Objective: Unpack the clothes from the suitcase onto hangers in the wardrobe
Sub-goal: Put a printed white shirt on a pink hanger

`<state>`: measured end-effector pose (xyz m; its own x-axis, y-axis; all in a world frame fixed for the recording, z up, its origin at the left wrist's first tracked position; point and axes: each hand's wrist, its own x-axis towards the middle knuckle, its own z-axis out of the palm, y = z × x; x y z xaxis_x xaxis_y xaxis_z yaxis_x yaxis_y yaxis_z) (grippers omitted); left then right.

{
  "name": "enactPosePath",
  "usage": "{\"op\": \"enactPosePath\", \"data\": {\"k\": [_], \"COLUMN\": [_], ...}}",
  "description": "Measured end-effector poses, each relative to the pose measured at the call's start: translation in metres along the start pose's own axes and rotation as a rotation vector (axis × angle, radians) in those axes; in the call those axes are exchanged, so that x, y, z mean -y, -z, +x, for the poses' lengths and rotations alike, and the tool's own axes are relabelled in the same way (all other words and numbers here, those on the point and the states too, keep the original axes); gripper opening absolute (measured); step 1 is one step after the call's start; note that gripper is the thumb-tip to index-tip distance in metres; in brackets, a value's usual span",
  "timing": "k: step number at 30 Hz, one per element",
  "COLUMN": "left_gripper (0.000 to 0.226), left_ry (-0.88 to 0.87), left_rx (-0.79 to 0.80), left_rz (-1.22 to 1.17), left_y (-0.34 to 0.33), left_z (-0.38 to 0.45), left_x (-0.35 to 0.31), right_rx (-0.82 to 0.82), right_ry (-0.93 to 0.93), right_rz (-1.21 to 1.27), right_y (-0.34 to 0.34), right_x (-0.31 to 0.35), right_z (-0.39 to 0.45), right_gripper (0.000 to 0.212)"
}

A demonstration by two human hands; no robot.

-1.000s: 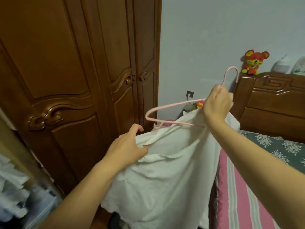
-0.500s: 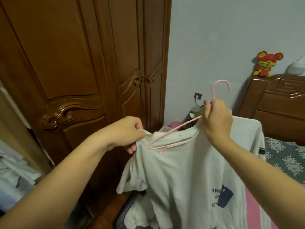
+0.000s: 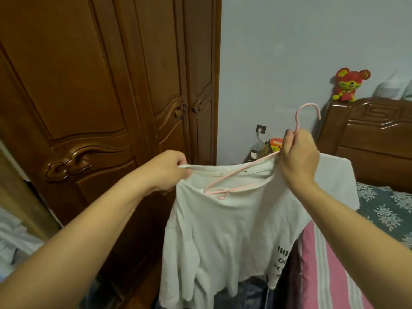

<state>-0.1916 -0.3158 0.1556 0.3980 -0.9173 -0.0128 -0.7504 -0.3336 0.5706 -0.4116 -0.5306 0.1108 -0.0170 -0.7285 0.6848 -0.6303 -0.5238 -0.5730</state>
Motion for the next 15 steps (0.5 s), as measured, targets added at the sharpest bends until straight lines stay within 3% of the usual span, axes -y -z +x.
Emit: {"op": "enactPosePath", "data": {"k": [2, 5, 8, 12, 15], "left_gripper": [0.014, 0.019, 0.03, 0.034, 0.013], "left_ry": [-0.056, -0.035, -0.071, -0.224, -0.284], "left_rx": [0.064, 0.288, 0.347, 0.388, 0.232], "left_rz": [0.016, 0.302, 0.394, 0.082, -0.014], "left_y": [0.0, -0.006, -0.01, -0.011, -0.009], "left_z": [0.001, -0.002, -0.006, -0.015, -0.012], "left_x": [-0.002, 0.003, 0.007, -0.003, -0.006], "right_rx": [-0.025, -0.11, -0.123, -0.128, -0.105], "right_ry": [-0.001, -0.127, -0.192, -0.252, -0.224], "right_rz": [0.017, 0.073, 0.067, 0.101, 0.158], "right_y": [0.001, 0.009, 0.011, 0.002, 0.002], "right_x": [0.0, -0.004, -0.013, -0.025, -0.036], "right_z": [0.003, 0.02, 0.028, 0.024, 0.02], "right_gripper": [0.032, 0.038, 0.038, 0.036, 0.034]}}
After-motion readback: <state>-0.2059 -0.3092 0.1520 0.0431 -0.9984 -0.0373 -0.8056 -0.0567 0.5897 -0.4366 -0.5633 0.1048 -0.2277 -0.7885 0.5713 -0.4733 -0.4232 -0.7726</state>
